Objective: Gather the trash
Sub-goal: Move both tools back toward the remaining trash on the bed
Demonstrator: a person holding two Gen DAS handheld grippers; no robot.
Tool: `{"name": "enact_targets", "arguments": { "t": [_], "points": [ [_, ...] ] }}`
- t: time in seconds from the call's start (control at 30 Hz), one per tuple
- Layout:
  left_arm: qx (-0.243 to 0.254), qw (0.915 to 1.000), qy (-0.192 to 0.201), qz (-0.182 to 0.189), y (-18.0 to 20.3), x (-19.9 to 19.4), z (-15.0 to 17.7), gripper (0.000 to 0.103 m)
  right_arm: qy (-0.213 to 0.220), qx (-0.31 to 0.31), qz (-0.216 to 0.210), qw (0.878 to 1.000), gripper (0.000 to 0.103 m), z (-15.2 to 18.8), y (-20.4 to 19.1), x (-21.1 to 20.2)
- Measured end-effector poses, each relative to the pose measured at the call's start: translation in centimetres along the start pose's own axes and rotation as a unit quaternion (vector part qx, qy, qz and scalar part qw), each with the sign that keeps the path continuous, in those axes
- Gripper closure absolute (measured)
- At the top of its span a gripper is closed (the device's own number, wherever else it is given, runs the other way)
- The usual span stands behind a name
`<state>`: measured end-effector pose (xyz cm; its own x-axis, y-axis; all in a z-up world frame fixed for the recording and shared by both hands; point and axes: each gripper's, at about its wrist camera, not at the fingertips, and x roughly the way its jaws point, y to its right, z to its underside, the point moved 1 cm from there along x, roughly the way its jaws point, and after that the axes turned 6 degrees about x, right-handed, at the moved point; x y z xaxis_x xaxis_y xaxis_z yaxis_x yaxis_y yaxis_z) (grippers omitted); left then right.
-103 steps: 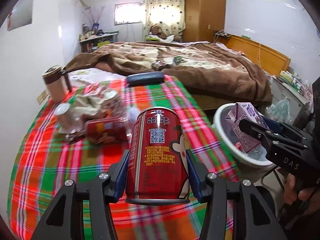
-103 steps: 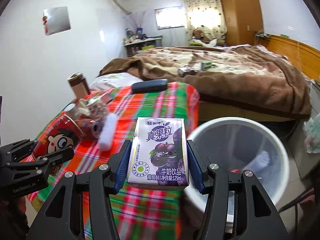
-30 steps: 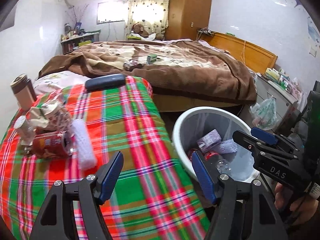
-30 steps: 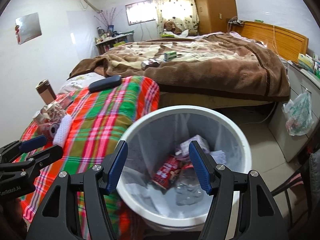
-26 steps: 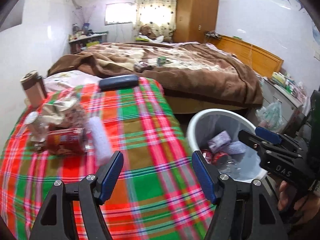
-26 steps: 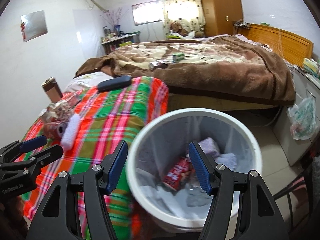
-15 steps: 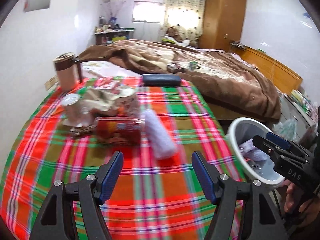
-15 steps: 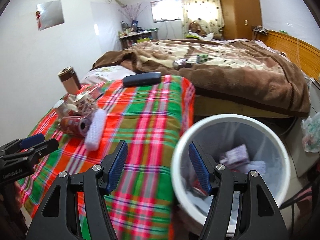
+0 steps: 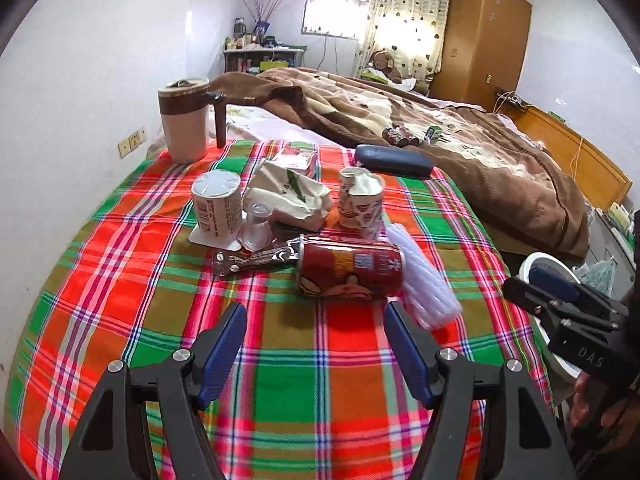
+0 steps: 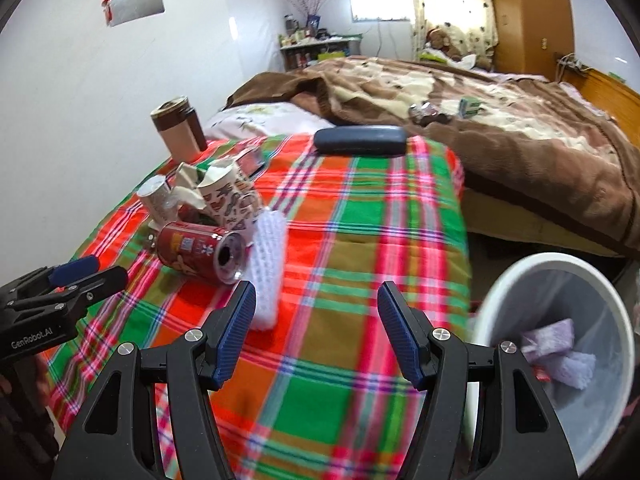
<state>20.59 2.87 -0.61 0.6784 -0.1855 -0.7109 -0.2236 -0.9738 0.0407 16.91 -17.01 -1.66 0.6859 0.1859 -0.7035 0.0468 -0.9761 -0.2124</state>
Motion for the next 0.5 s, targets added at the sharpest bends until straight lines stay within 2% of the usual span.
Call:
{"name": "enact_targets", "arguments": {
  "t": [0.5],
  "points": [
    [0.031,0.9990,-0.009,0.030,-1.2,3.7,-2.6,0.031,-0.050,-0.036,0.013,0.998,0.038,-0.5,-3.1,5.3]
  ]
}}
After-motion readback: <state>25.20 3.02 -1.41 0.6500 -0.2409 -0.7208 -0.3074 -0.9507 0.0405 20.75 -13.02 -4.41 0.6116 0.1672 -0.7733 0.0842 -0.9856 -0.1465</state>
